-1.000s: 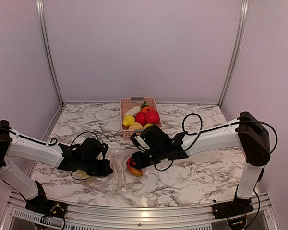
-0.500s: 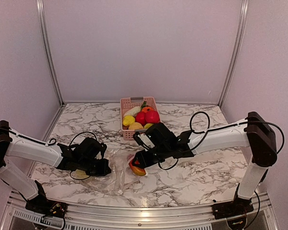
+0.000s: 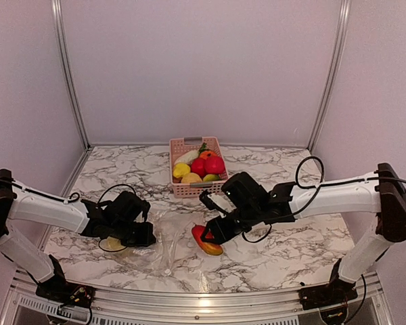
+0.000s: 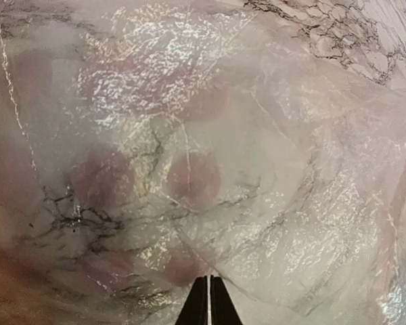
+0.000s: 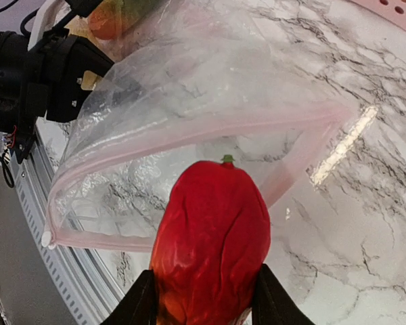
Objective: Open the zip-top bag and remove the fake food
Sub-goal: Pick up the fake fruit from the zipper food storage bag, then place the fake fruit in the bin.
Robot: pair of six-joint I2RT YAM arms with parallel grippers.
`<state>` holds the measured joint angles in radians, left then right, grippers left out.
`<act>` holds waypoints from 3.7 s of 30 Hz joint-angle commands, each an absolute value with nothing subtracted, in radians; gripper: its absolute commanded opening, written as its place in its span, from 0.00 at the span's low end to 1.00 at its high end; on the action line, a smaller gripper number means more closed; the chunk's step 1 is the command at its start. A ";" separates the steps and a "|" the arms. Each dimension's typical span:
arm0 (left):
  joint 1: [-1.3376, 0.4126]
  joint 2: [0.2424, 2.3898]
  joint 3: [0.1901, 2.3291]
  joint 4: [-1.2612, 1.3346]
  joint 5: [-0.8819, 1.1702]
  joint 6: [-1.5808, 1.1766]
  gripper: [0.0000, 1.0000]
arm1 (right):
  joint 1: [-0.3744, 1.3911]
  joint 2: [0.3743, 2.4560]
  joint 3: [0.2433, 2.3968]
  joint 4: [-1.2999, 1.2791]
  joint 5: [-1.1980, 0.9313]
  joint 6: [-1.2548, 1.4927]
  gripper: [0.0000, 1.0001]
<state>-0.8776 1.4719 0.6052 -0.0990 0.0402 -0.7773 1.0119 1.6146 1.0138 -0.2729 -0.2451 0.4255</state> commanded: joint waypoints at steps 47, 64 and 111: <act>-0.851 1.004 0.681 -0.506 -0.136 -0.790 0.05 | 0.568 2.528 2.189 -0.009 -0.312 0.488 0.44; -0.819 0.882 0.657 -0.572 -0.215 -0.780 0.06 | 0.566 2.578 2.203 0.038 -0.300 0.532 0.49; -0.586 0.923 0.521 -0.490 -0.137 -0.732 0.15 | 0.749 1.980 1.647 -0.089 -0.228 0.364 0.75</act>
